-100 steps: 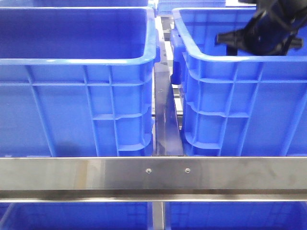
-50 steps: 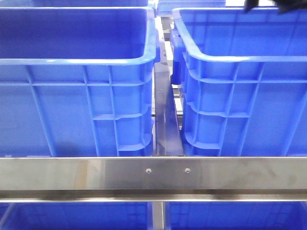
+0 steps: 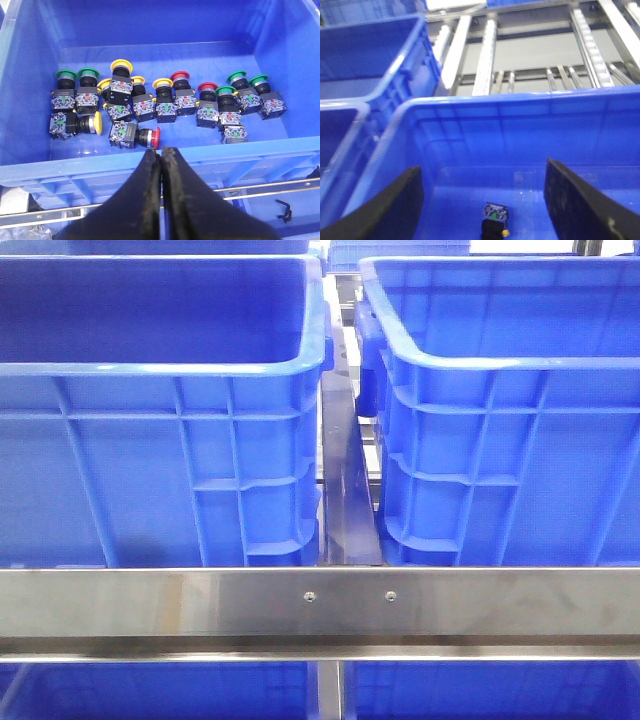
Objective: Pick red and yellow buttons and place in box
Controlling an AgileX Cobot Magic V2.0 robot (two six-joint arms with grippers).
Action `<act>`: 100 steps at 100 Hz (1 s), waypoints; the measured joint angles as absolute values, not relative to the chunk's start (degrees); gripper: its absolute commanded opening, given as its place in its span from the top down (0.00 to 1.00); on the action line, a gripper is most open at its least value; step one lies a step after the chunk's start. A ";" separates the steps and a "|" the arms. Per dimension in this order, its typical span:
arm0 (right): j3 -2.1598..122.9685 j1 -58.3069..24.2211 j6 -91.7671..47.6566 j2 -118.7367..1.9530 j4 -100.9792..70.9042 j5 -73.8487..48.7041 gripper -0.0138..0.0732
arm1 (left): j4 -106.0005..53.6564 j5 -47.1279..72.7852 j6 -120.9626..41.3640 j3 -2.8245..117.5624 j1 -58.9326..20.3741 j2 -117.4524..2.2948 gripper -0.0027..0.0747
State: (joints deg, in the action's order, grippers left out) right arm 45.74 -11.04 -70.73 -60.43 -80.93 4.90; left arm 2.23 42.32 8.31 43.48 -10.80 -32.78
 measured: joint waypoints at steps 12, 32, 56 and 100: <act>41.73 -11.04 -70.73 -53.80 -80.93 3.85 0.23 | 2.23 42.32 8.31 43.48 -10.80 -32.78 0.99; 35.03 -11.04 -70.73 -43.66 -80.82 3.50 0.24 | 2.23 42.32 8.31 43.48 -10.80 -32.78 0.99; 30.36 -11.04 -70.73 -34.03 -80.74 3.50 0.60 | 2.23 42.32 8.31 43.48 -10.80 -32.78 0.99; 29.77 -11.04 -70.73 -31.81 -80.74 3.50 0.92 | 2.23 42.32 8.31 43.48 -10.80 -32.78 0.99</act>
State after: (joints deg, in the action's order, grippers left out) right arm 29.77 -11.04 -70.73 -31.81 -80.74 3.50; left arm 2.23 42.32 8.31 43.48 -10.80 -32.78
